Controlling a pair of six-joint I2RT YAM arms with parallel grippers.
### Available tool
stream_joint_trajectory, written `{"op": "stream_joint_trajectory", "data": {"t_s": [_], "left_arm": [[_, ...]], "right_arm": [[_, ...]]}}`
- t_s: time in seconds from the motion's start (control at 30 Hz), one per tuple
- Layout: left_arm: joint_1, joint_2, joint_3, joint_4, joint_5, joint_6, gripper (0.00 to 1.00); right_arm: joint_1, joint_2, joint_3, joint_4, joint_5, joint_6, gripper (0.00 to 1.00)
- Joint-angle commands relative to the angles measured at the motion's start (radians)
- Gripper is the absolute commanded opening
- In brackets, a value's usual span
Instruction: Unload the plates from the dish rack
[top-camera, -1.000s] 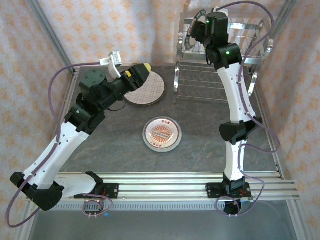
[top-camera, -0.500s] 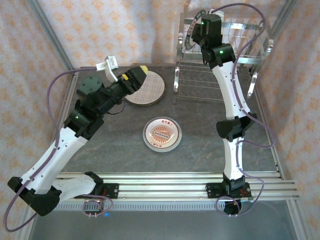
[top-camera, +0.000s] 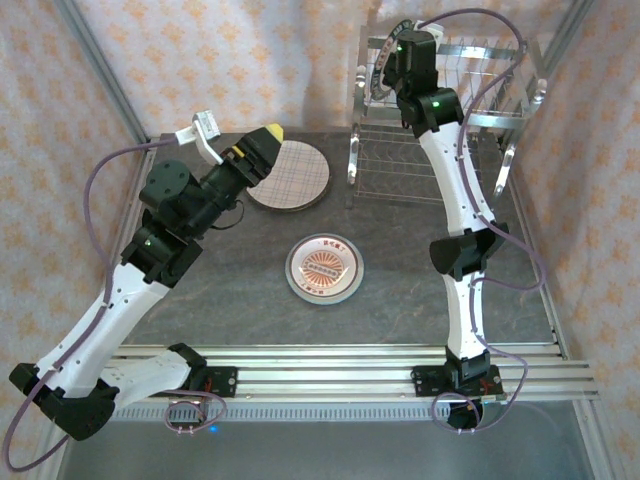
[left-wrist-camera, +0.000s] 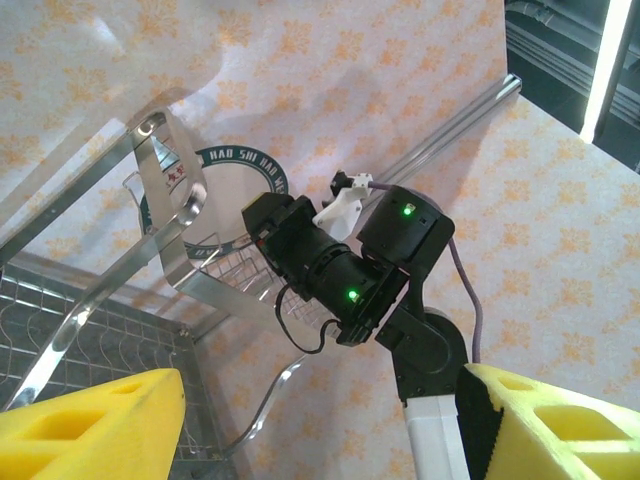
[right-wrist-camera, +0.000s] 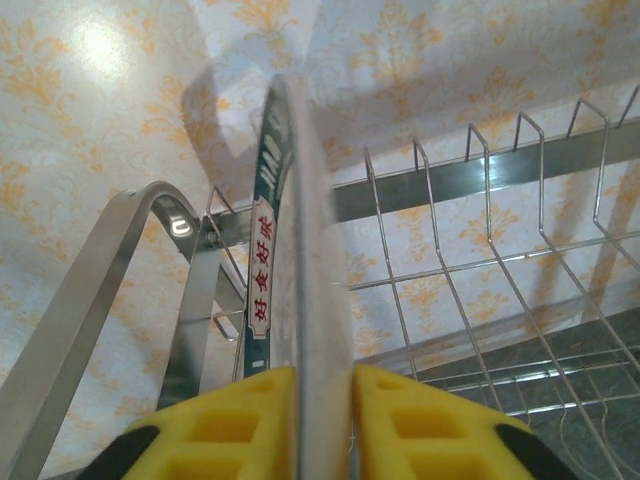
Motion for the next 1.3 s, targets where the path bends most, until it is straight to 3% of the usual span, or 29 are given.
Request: {"op": "stream_joint_trajectory", "data": {"t_s": [0.0,0.17,0.63,1.27], "left_arm": [[0.009,-0.015,-0.009,0.044,-0.017,-0.010,0.72],[0.010,-0.012,-0.011,0.050,-0.013,-0.014,0.73],[0.009,-0.007,-0.030,0.113,-0.025,-0.049,0.76],[0.004,0.039,-0.017,0.164,0.022,-0.091,0.76]], "right_arm": [[0.006,0.003,0.034,0.039,0.042,-0.016,0.13],[0.017,0.005,0.039,0.053,0.082,-0.031,0.00],[0.094,-0.024,0.082,0.123,0.272,-0.200,0.00],[0.114,-0.203,0.082,0.107,0.315,-0.265,0.00]]}}
